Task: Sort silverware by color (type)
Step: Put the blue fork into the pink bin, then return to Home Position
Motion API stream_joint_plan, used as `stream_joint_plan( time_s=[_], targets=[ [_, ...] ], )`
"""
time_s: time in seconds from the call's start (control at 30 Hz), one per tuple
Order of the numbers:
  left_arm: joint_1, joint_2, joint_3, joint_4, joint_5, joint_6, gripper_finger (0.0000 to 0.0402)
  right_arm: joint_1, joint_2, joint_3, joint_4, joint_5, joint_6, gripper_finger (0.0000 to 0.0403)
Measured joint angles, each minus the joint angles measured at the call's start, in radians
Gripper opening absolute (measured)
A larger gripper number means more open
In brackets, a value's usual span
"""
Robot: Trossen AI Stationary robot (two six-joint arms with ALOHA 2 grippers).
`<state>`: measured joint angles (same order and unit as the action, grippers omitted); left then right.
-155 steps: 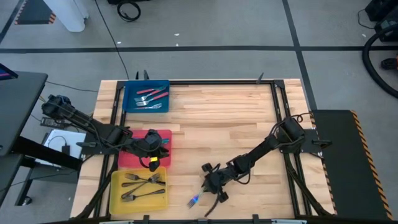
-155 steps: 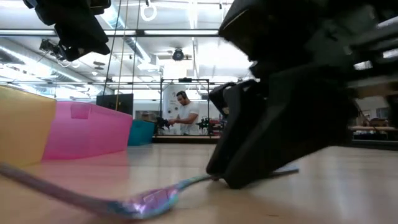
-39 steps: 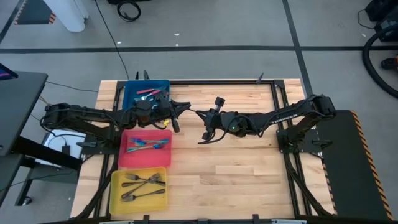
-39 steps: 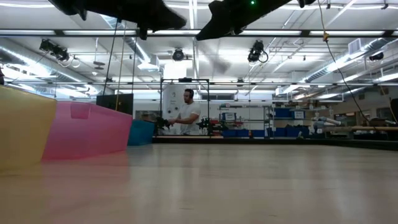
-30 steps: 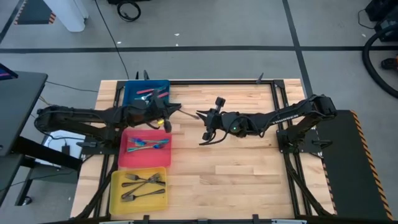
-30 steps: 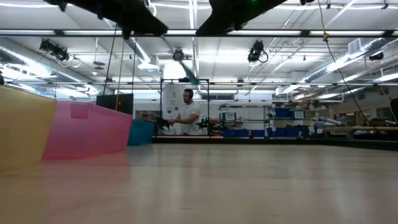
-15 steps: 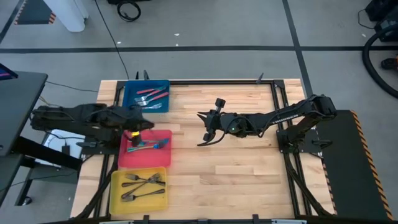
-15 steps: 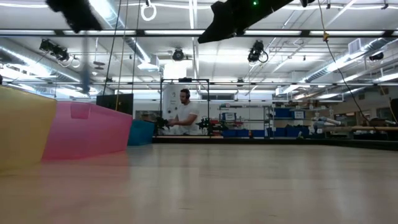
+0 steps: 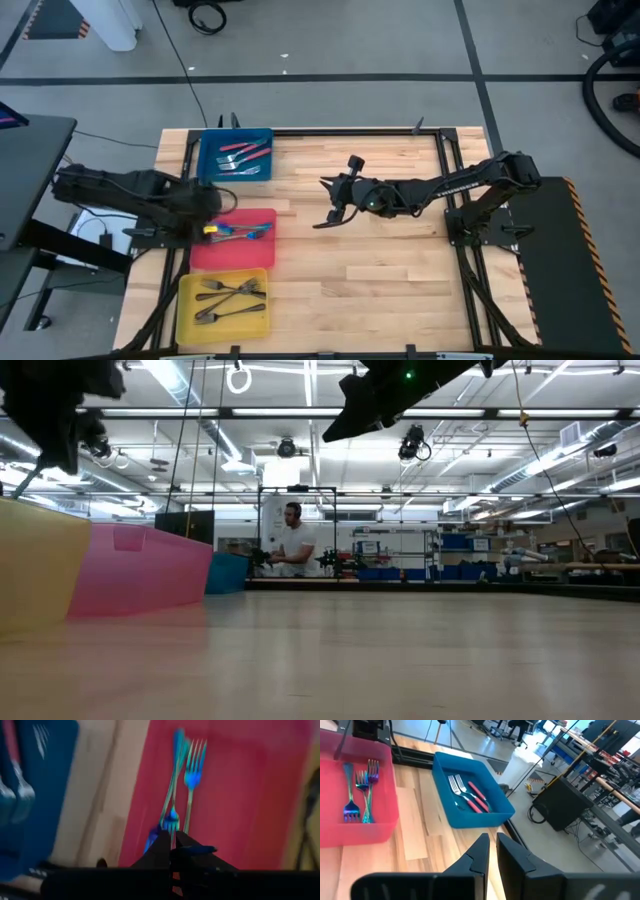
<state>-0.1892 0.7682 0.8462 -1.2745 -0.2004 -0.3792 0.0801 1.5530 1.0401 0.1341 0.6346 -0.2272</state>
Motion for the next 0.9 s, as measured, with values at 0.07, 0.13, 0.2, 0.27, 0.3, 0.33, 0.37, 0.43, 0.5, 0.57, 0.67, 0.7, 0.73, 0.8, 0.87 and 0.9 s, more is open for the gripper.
stream_joint_plan(
  time_s=[0.07, 0.13, 0.2, 0.27, 0.3, 0.33, 0.37, 0.43, 0.5, 0.57, 0.67, 0.7, 0.73, 0.8, 0.87, 0.9],
  targets=[
    [0.000, 0.024, -0.049, 0.016, 0.018, -0.017, 0.0015, -0.003, 0.000, 0.000, -0.005, 0.000, 0.000, 0.0043],
    [-0.001, 0.048, -0.090, 0.036, 0.022, -0.033, 0.0014, -0.007, 0.000, 0.000, -0.009, 0.000, 0.000, 0.0043],
    [0.001, 0.071, -0.123, 0.083, 0.017, -0.044, 0.0014, -0.011, 0.000, 0.000, -0.010, 0.000, 0.000, 0.0043],
    [0.001, 0.098, -0.145, 0.125, 0.014, -0.059, 0.0017, -0.014, 0.000, 0.000, -0.012, 0.000, 0.000, 0.0043],
    [0.001, 0.107, -0.151, 0.152, 0.017, -0.063, 0.0021, -0.015, 0.000, 0.000, -0.013, 0.000, 0.000, 0.0043],
    [0.001, 0.113, -0.155, 0.170, 0.024, -0.063, 0.0025, -0.016, 0.000, 0.000, -0.014, -0.001, 0.000, 0.0043],
    [0.000, 0.122, -0.157, 0.192, 0.036, -0.061, 0.0031, -0.017, 0.000, 0.000, -0.015, -0.004, 0.000, 0.0043],
    [-0.001, 0.132, -0.161, 0.251, 0.060, -0.052, 0.0042, -0.019, 0.000, 0.000, -0.017, -0.007, 0.000, 0.0043],
    [-0.001, 0.131, -0.158, 0.311, 0.079, -0.018, 0.0054, -0.021, 0.000, 0.000, -0.018, -0.007, 0.000, 0.0043],
    [-0.001, 0.139, -0.158, 0.345, 0.102, 0.021, 0.0066, -0.023, 0.000, 0.000, -0.023, -0.007, 0.001, 0.0043],
    [-0.001, 0.137, -0.158, 0.368, 0.108, 0.026, 0.0087, -0.027, 0.000, 0.000, -0.028, -0.008, 0.001, 0.0043],
    [-0.001, 0.138, -0.158, 0.371, 0.107, 0.024, 0.0094, -0.029, 0.000, 0.000, -0.032, -0.008, 0.007, 0.0043],
    [-0.001, 0.139, -0.158, 0.372, 0.106, 0.025, 0.0102, -0.030, 0.000, 0.000, -0.035, -0.008, 0.015, 0.0043],
    [-0.001, 0.138, -0.158, 0.380, 0.103, 0.024, 0.0113, -0.036, 0.000, 0.000, -0.040, -0.008, 0.037, 0.0043],
    [-0.001, 0.139, -0.158, 0.386, 0.101, 0.024, 0.0120, -0.042, 0.000, 0.000, -0.057, -0.008, 0.049, 0.0043],
    [-0.001, 0.139, -0.158, 0.389, 0.101, 0.019, 0.0122, -0.045, 0.000, 0.000, -0.068, -0.008, 0.051, 0.0043]
  ],
)
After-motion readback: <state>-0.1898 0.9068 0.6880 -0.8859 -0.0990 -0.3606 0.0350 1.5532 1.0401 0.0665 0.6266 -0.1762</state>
